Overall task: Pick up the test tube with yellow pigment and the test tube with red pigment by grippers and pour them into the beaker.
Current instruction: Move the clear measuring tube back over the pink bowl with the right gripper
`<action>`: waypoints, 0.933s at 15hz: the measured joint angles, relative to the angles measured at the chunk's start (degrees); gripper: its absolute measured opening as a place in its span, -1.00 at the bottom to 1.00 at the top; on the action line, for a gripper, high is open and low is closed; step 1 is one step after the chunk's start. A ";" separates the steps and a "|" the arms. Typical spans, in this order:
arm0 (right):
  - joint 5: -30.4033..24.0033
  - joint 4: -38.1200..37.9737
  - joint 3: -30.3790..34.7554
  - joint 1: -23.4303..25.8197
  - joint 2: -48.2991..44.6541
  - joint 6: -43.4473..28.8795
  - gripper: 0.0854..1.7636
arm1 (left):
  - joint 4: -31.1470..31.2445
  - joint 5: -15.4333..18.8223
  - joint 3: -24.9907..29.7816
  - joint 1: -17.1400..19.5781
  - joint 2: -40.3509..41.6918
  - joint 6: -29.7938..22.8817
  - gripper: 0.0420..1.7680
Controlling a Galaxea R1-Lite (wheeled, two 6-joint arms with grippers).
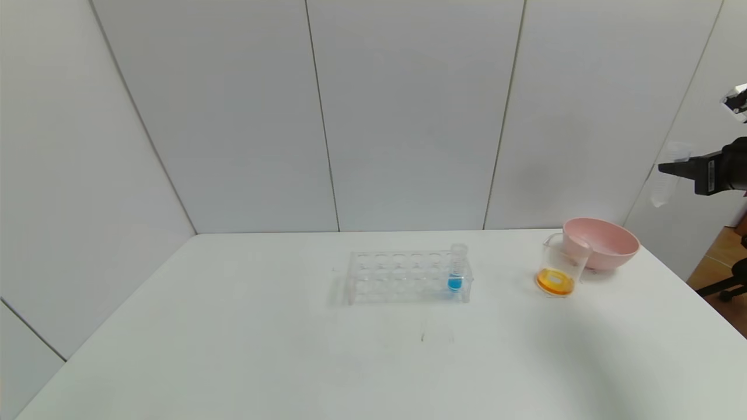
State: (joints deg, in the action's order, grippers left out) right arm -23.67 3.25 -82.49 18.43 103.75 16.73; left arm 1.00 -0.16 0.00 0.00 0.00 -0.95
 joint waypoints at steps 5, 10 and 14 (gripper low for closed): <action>5.69 13.24 0.91 -0.41 4.68 -9.42 -0.51 | -0.02 0.02 0.00 0.00 0.00 0.00 0.94; 13.39 22.25 1.62 -2.89 11.43 -12.96 -0.51 | 0.00 0.00 0.00 0.00 0.00 0.00 0.94; 15.85 26.84 1.79 -4.61 17.05 -14.74 -0.51 | 0.00 0.00 0.00 0.00 0.00 0.00 0.94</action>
State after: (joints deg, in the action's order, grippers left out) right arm -7.83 30.10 -80.70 13.82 120.81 1.99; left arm 1.00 -0.16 0.00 0.00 0.00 -0.95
